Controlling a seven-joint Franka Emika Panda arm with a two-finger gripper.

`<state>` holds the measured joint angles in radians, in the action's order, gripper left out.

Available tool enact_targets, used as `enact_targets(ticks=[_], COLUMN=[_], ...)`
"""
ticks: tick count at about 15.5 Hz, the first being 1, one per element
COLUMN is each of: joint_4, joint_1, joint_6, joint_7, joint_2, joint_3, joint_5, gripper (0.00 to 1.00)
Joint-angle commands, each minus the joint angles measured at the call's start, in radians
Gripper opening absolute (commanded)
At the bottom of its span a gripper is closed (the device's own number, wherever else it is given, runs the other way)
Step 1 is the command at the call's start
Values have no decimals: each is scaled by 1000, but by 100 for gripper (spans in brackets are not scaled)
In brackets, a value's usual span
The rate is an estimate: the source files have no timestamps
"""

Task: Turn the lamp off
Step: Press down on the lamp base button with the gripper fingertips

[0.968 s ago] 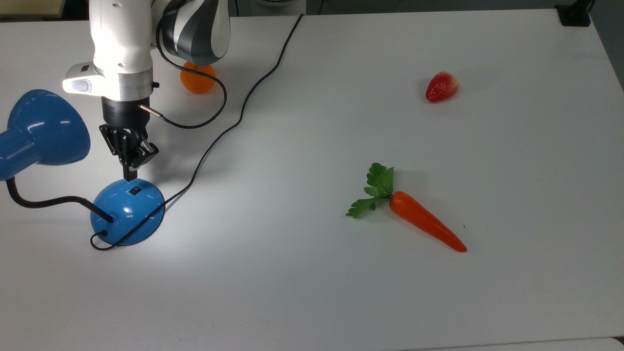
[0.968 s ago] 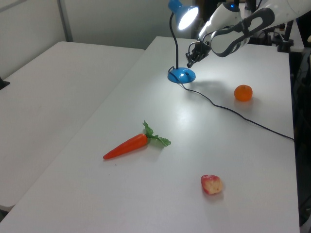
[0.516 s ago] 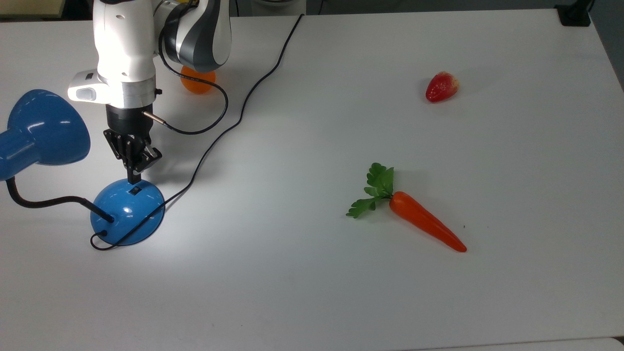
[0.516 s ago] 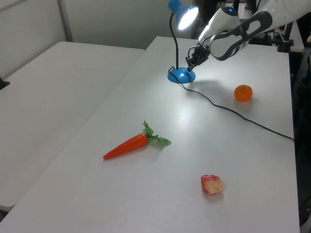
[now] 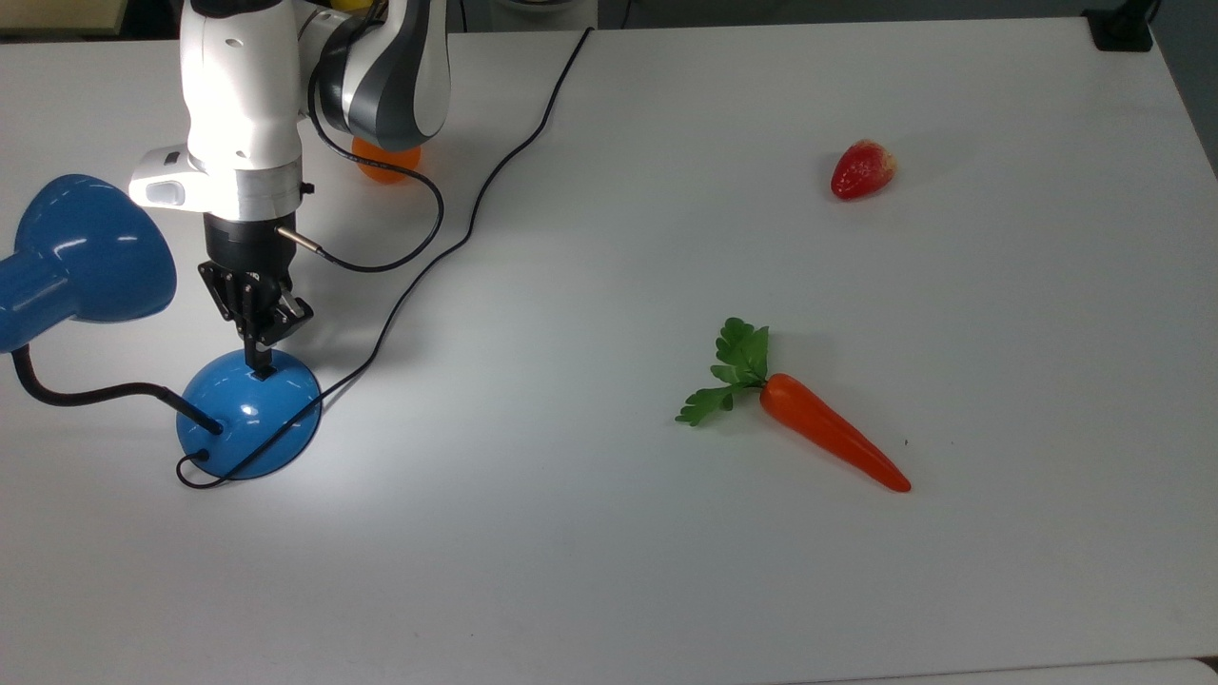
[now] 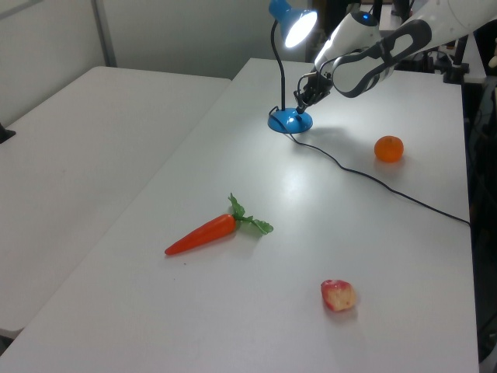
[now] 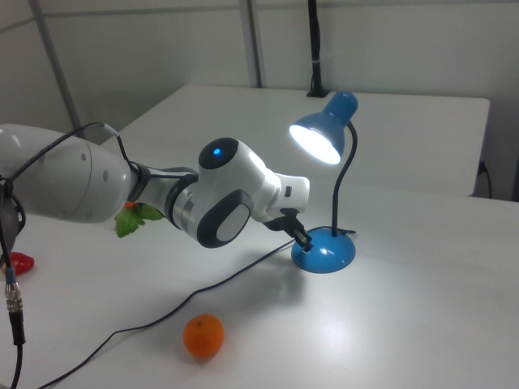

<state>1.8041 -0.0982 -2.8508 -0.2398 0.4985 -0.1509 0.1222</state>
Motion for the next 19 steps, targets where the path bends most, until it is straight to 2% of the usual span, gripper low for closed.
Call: enact_targets(ticks=[1,19], joint_4=[-16,-28], joint_1=[8,8], joint_6=[-29,-30], joint_7=[5,11], joint_2=[22,45], joint_3=[-4,-4], joint_5=[-9,-29], gripper=[0,0])
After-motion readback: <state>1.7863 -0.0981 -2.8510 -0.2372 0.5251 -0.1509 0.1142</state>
